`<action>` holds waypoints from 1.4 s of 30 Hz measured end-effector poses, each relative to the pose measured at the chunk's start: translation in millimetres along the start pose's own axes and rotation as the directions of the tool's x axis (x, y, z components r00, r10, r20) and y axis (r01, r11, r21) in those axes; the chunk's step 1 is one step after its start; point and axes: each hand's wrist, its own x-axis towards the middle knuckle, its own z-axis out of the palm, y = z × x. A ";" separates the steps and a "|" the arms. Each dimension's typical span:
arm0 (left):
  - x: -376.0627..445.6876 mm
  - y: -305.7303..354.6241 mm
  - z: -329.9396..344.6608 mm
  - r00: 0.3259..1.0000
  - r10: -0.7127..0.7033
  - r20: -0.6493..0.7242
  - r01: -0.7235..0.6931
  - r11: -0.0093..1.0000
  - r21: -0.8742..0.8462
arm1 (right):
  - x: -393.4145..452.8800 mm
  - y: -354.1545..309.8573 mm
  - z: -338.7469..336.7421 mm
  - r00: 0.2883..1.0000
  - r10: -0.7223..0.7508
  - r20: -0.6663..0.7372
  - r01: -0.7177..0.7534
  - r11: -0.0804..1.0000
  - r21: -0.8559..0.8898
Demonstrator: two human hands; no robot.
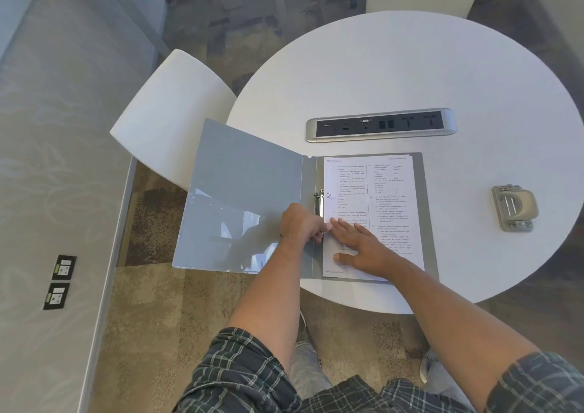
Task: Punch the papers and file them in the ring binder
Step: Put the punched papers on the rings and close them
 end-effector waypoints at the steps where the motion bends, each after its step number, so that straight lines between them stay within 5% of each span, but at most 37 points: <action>1: 0.5 0.4 0.2 1.000 0.000 -0.003 0.000 1.000 0.001 | 0.7 0.5 0.2 1.000 0.002 0.005 -0.002 1.000 0.003; 15: 3.2 2.4 -1.2 0.999 -0.030 0.014 0.030 1.000 -0.008 | 6.6 -0.9 1.2 0.999 0.007 0.048 -0.001 0.993 -0.119; 22: -15.3 10.8 -41.1 0.991 0.093 0.101 -0.106 0.986 0.127 | 3.1 -5.8 1.3 0.999 -0.019 0.049 0.027 0.987 -0.160; 26: -20.1 15.4 -82.2 0.982 0.160 0.105 -0.156 0.986 -0.051 | 0.6 -7.4 -4.3 0.998 -0.024 0.064 0.034 0.986 -0.163; 29: -19.3 3.0 -64.5 0.981 0.195 0.025 -0.196 0.978 0.073 | -0.7 -5.6 -3.2 0.998 -0.033 0.054 0.040 0.989 -0.143; 33: -20.9 -11.0 -20.1 0.980 0.145 0.138 -0.142 0.989 -0.035 | 0.7 -1.7 1.2 0.999 -0.025 0.040 0.030 0.993 -0.116; 42: -9.8 -17.8 -10.4 0.986 0.161 -0.034 -0.164 0.975 -0.151 | 3.6 -1.3 1.9 0.999 -0.015 0.029 0.018 0.995 -0.100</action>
